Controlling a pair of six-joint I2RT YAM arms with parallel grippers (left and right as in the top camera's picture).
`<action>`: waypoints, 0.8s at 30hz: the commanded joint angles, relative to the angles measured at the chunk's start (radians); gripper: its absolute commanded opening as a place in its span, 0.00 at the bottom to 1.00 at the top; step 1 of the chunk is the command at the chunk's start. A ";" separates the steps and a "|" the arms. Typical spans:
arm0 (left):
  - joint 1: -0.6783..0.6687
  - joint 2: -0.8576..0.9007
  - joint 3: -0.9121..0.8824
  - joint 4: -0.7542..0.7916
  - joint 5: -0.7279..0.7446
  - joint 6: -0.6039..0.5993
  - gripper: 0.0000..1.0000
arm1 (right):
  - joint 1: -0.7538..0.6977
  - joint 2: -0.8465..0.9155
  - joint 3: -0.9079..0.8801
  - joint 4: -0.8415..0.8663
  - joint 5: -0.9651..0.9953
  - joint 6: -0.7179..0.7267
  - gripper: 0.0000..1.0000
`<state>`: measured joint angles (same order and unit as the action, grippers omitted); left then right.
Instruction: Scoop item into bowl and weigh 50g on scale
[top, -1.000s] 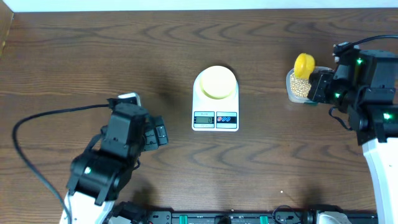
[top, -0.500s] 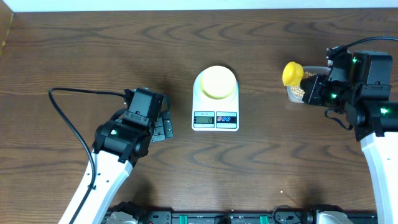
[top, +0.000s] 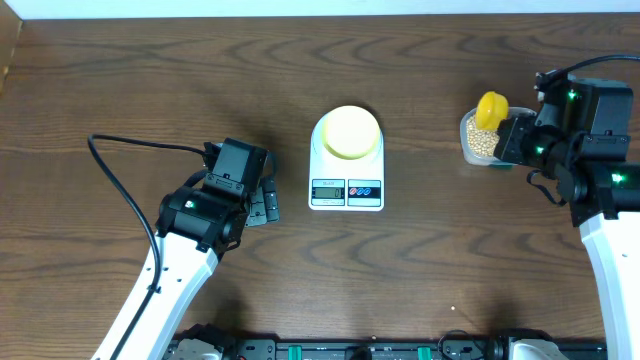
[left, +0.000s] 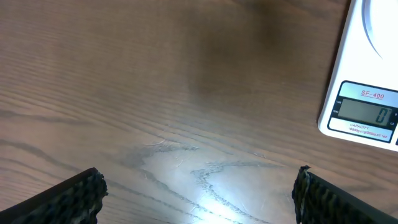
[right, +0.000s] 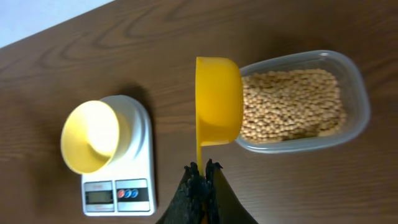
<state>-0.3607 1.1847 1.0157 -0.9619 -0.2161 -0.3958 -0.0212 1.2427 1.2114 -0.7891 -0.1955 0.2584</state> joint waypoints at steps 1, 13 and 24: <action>0.008 0.005 0.001 -0.002 -0.021 0.001 0.98 | -0.005 -0.007 0.017 -0.010 0.047 -0.013 0.01; 0.037 0.013 0.001 0.061 -0.021 0.001 0.98 | -0.005 -0.008 0.018 -0.036 0.002 -0.028 0.01; 0.037 0.016 0.001 0.086 0.160 0.016 0.98 | -0.005 -0.008 0.018 0.014 0.002 0.011 0.02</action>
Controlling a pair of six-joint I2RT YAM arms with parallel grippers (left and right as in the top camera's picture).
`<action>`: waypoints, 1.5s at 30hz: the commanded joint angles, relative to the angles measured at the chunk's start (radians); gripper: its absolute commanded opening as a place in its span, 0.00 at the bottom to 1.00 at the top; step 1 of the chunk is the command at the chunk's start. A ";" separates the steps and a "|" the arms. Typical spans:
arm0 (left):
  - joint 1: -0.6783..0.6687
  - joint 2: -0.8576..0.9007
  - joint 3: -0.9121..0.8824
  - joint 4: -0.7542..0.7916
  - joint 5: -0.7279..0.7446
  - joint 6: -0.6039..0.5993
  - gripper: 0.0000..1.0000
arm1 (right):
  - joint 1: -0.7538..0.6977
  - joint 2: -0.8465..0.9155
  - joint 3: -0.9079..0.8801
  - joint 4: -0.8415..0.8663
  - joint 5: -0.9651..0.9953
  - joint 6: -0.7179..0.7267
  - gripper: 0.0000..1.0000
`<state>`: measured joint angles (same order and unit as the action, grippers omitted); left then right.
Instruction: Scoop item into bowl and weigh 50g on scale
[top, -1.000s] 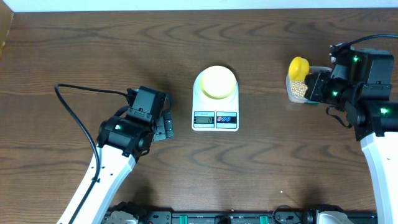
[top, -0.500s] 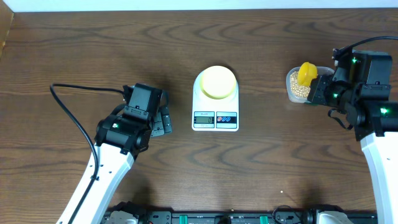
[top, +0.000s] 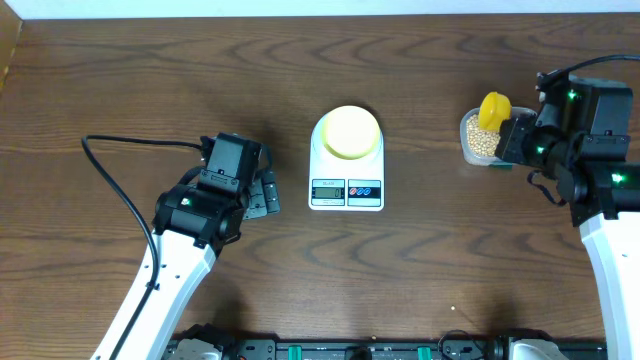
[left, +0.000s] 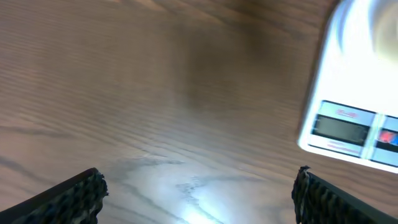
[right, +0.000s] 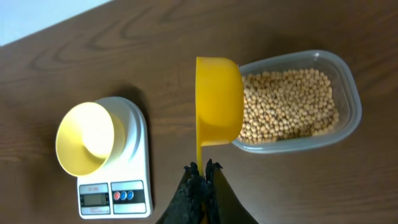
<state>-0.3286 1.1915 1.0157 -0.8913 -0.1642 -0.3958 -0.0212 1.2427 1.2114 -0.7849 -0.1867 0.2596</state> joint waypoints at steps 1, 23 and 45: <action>0.005 0.011 0.001 0.028 0.154 0.052 0.98 | -0.005 -0.008 0.018 0.010 -0.006 0.000 0.02; -0.055 0.011 0.001 0.196 0.713 0.396 0.98 | -0.015 -0.008 0.018 0.066 -0.007 -0.063 0.01; -0.161 0.017 0.001 0.221 0.418 0.302 0.98 | -0.051 -0.008 0.018 0.007 -0.008 -0.156 0.01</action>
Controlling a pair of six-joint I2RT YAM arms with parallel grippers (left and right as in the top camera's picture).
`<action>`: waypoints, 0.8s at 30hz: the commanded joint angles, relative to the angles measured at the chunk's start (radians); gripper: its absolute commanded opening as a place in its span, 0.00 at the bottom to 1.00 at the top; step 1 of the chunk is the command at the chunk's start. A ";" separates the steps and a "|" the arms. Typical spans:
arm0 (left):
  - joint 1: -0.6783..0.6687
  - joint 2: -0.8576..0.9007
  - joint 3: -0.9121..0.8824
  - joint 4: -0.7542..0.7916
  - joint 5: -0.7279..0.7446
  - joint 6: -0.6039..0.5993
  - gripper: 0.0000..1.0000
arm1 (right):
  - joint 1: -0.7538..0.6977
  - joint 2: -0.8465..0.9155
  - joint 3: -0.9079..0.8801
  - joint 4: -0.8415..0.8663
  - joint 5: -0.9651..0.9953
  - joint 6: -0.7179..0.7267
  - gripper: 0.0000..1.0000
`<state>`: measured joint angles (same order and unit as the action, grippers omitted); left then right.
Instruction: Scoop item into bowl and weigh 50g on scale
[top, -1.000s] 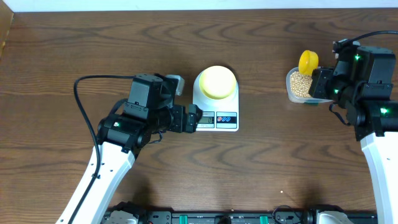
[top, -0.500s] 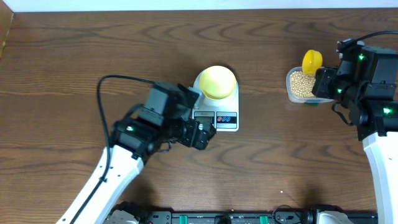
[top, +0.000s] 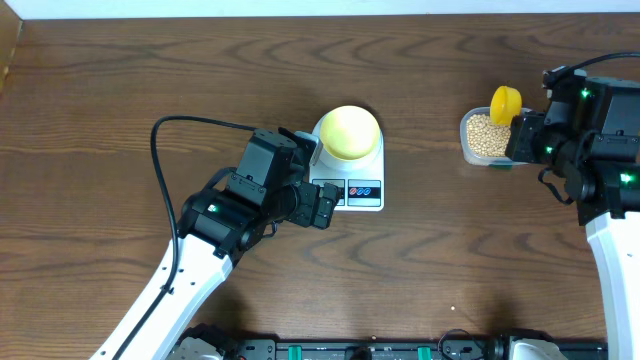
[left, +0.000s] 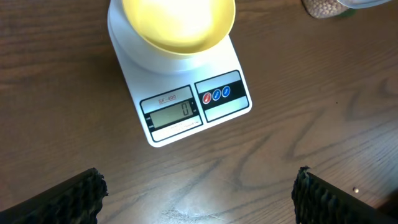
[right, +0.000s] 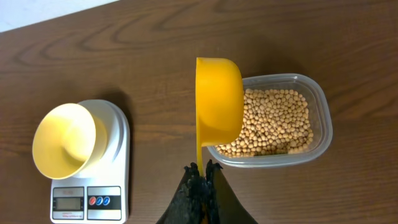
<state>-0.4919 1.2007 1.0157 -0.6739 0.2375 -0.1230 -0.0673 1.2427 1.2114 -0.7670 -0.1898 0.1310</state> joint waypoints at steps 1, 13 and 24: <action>0.003 0.009 0.001 0.004 0.017 0.040 0.98 | -0.005 -0.008 0.018 -0.013 -0.003 -0.028 0.01; 0.114 0.047 0.001 0.005 0.180 0.140 0.98 | -0.005 -0.008 0.018 -0.035 -0.004 -0.028 0.01; 0.124 0.046 0.001 -0.001 0.248 0.172 0.98 | -0.005 -0.008 0.018 -0.043 -0.004 -0.028 0.01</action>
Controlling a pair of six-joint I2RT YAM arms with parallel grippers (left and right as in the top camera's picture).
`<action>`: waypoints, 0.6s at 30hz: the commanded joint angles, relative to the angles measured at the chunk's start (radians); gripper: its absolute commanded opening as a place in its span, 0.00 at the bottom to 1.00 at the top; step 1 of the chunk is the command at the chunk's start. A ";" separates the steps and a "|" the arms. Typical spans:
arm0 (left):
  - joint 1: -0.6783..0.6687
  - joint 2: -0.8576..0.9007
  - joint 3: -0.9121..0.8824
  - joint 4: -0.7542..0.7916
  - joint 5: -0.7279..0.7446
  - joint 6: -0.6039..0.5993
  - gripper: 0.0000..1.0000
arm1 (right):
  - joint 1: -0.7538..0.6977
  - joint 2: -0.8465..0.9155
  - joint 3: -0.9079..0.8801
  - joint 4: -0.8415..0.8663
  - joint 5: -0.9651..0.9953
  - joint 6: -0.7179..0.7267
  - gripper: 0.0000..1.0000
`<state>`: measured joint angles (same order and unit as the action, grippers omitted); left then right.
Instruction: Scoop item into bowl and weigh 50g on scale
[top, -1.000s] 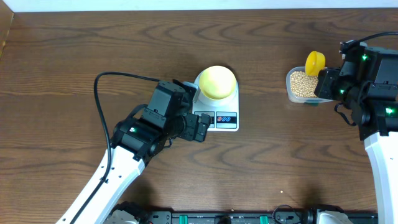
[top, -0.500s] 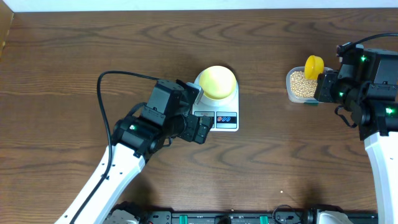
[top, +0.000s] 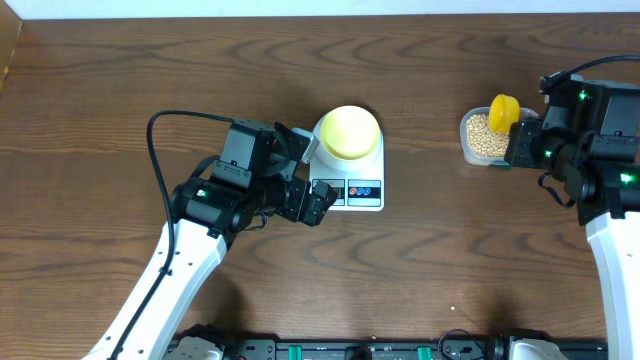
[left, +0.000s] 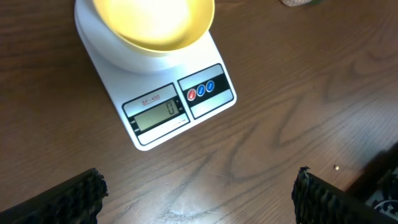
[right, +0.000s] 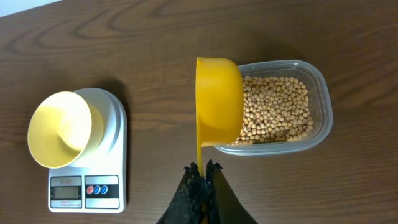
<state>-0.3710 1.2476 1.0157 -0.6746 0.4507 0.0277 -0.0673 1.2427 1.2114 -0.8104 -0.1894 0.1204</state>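
Observation:
A white scale (top: 347, 172) stands mid-table with an empty yellow bowl (top: 348, 131) on it; its display (left: 153, 112) reads 0. My right gripper (right: 201, 169) is shut on the handle of a yellow scoop (right: 219, 101), held on edge over the left end of a clear tub of soybeans (right: 280, 109). In the overhead view the scoop (top: 500, 110) hangs above the tub (top: 483, 139). My left gripper (left: 198, 190) is open, hovering just in front of the scale with nothing between its fingers (left: 74, 190).
The dark wooden table (top: 420, 270) stretches all round. A black cable (top: 160, 130) loops from the left arm over the table's left half. The table's far edge (top: 300, 14) runs along the top.
My left wrist has shifted a little left, so the scale sits slightly further left in its view. The right gripper with the scoop has moved slightly over the tub.
At first my left gripper hung open over bare wood left of the scale, the right one holding the scoop over the bean tub. The left arm then stood in front of the scale, its display in view. The scoop has stayed above the tub throughout.

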 joint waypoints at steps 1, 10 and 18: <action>0.003 -0.001 0.001 0.002 0.026 0.021 0.98 | -0.005 -0.008 0.018 0.000 -0.004 -0.017 0.01; 0.003 0.000 0.001 0.003 -0.087 0.017 0.98 | -0.005 -0.008 0.018 0.000 0.004 -0.017 0.01; 0.003 0.000 0.001 0.006 -0.128 0.017 0.98 | -0.005 -0.008 0.018 -0.001 0.004 -0.017 0.01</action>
<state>-0.3710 1.2476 1.0157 -0.6724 0.3508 0.0311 -0.0673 1.2427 1.2114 -0.8108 -0.1867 0.1200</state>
